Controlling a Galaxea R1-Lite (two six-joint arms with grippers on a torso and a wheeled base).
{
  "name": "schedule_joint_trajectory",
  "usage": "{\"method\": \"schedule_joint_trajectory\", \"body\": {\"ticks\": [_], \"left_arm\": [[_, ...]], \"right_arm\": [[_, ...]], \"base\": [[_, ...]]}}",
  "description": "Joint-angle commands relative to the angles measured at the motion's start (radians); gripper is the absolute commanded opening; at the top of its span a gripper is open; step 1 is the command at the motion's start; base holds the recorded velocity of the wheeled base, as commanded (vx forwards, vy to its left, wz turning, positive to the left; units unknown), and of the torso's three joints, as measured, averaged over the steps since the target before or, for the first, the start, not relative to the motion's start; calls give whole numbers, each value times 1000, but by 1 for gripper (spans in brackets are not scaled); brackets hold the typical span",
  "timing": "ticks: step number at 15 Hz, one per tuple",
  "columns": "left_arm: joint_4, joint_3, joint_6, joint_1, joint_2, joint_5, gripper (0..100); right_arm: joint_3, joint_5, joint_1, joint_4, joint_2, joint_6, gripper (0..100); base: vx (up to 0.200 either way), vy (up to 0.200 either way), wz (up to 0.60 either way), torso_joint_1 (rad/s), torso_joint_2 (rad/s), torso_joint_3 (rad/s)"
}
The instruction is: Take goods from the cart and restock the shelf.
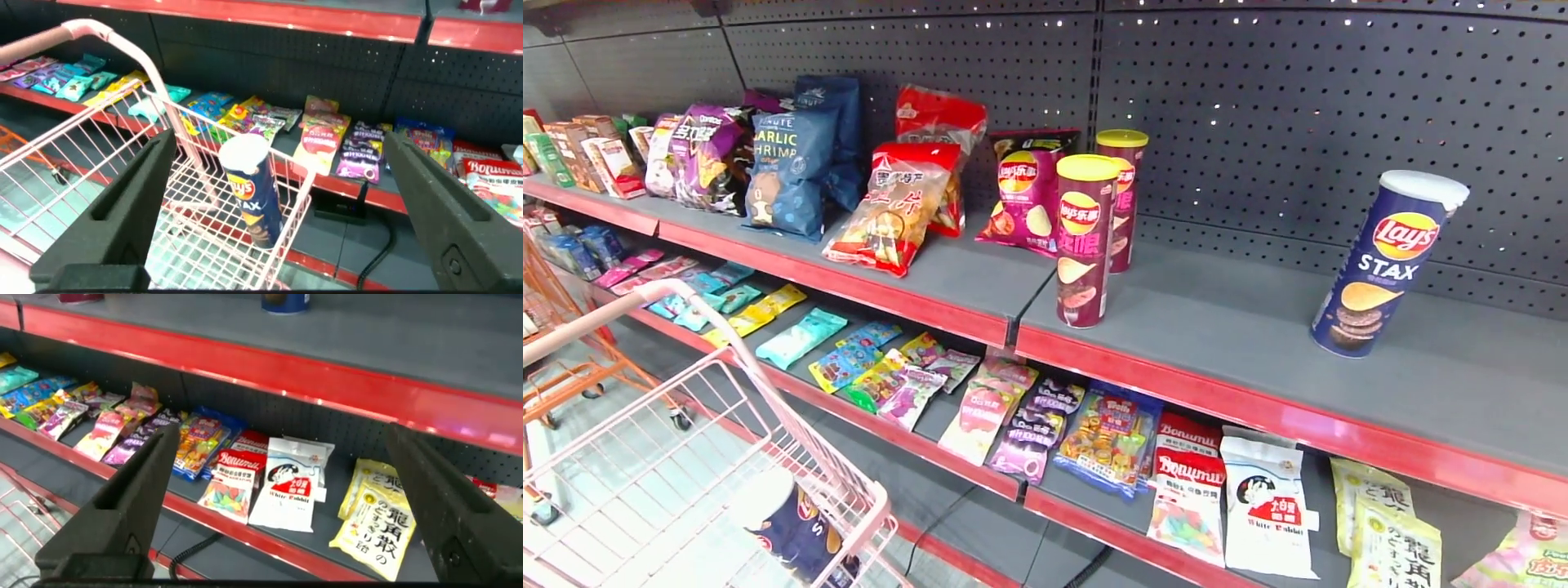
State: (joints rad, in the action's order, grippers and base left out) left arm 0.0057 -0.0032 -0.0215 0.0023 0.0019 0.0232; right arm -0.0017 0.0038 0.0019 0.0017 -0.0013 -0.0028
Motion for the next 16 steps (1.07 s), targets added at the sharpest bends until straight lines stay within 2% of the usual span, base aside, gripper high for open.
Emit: {"method": "schedule_joint_trajectory", "body": {"ticks": [1,6,14,16], "left_arm": [[0,0,0,1,0,0,100],[0,0,0,-1,0,1,100],[0,0,0,1,0,1,100],[-1,0,-3,1,0,-3,100]], "right_arm": [[0,1,1,0,1,0,100],[0,2,1,0,1,0,100],[0,1,1,0,1,0,100],[0,1,0,0,1,0,100]], "base": [[0,0,0,-154,383,222],[0,0,0,-159,417,253],[0,0,0,-191,536,339],[0,0,0,-71,232,149]]}}
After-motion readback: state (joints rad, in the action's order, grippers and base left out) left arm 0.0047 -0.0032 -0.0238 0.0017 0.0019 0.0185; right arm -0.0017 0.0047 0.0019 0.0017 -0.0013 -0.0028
